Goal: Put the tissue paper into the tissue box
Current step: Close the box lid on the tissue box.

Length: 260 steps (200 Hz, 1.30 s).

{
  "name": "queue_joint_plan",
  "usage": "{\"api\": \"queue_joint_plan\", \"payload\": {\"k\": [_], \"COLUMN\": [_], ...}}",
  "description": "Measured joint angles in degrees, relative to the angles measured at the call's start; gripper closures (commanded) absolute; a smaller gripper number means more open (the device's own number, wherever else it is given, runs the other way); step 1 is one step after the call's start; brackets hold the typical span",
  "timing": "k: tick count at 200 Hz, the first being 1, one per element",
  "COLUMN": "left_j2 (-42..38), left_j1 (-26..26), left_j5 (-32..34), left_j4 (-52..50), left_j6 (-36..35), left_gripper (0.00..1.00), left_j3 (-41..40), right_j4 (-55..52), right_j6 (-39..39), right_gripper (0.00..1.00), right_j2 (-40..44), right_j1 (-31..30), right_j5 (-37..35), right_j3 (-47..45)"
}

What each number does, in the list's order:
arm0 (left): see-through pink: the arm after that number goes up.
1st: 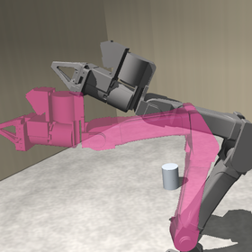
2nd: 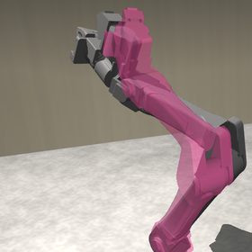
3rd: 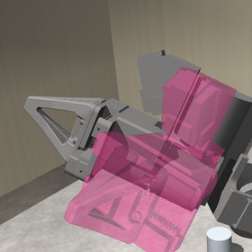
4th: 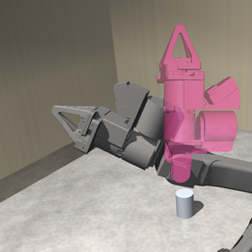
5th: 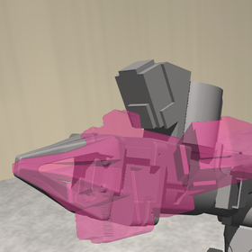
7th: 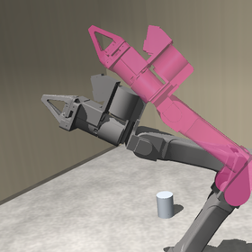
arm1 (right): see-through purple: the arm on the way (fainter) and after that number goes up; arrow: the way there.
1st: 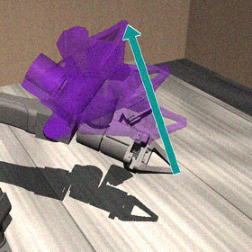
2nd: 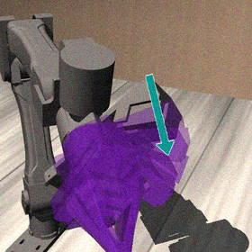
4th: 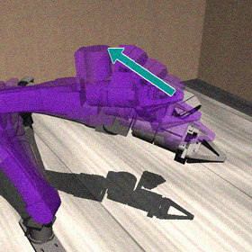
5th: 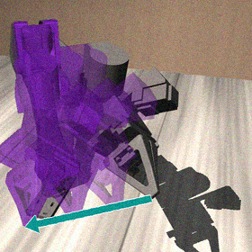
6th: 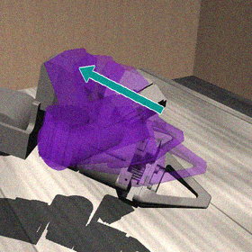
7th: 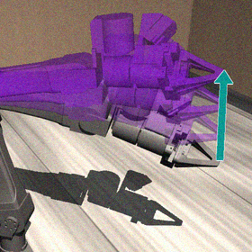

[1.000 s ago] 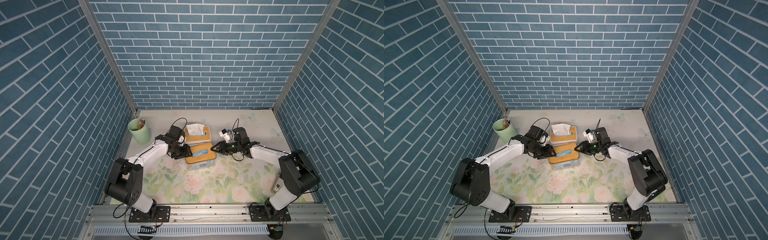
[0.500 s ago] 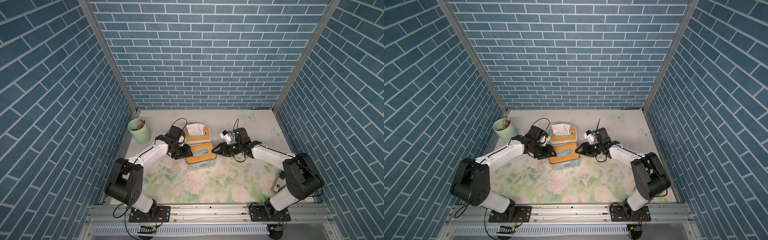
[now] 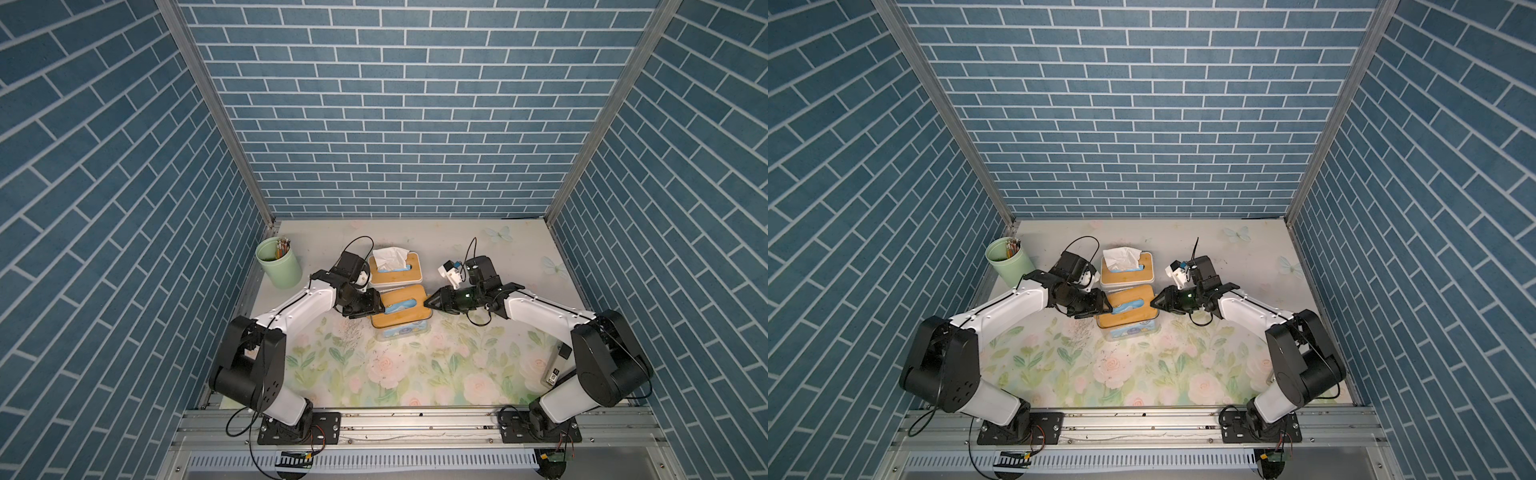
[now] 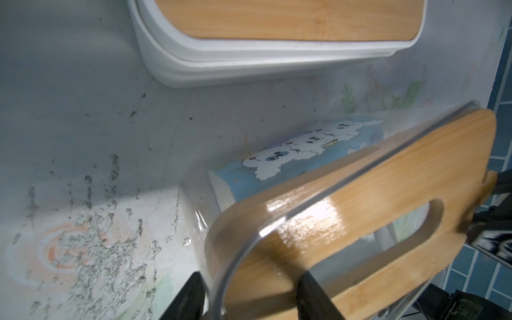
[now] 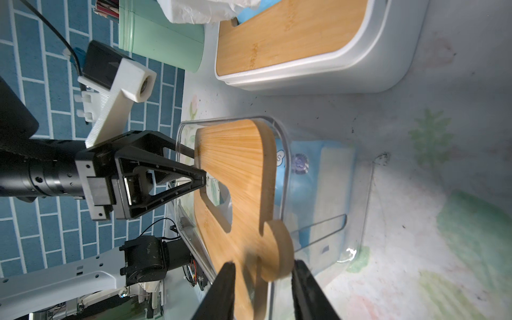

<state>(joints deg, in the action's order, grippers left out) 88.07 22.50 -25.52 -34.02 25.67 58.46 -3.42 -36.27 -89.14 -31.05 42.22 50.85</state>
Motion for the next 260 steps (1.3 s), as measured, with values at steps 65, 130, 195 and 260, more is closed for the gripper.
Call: {"api": "queue_joint_plan", "payload": {"k": [65, 130, 195, 260], "left_j2": [-0.5, -0.6, -0.4, 0.1], "left_j1": [0.1, 0.3, 0.9, 1.9], "left_j5": [1.2, 2.0, 2.5, 2.5], "left_j4": [-0.2, 0.1, -0.1, 0.4], "left_j6": [0.0, 0.0, 0.5, 1.5], "left_gripper": [0.55, 0.55, 0.55, 0.55], "left_j3": [-0.3, -0.8, -0.7, -0.6], "right_j4": [2.2, 3.0, 3.4, 1.2], "right_j6": [-2.3, -2.5, -1.7, 3.3], "right_gripper": [0.64, 0.68, 0.63, 0.47], "right_j2": [0.0, -0.3, -0.5, -0.7], "right_j1": [-0.2, 0.0, -0.5, 0.4], "right_j5": [0.0, 0.0, -2.0, -6.1], "right_j3": [-0.8, -0.8, -0.8, 1.0]}}
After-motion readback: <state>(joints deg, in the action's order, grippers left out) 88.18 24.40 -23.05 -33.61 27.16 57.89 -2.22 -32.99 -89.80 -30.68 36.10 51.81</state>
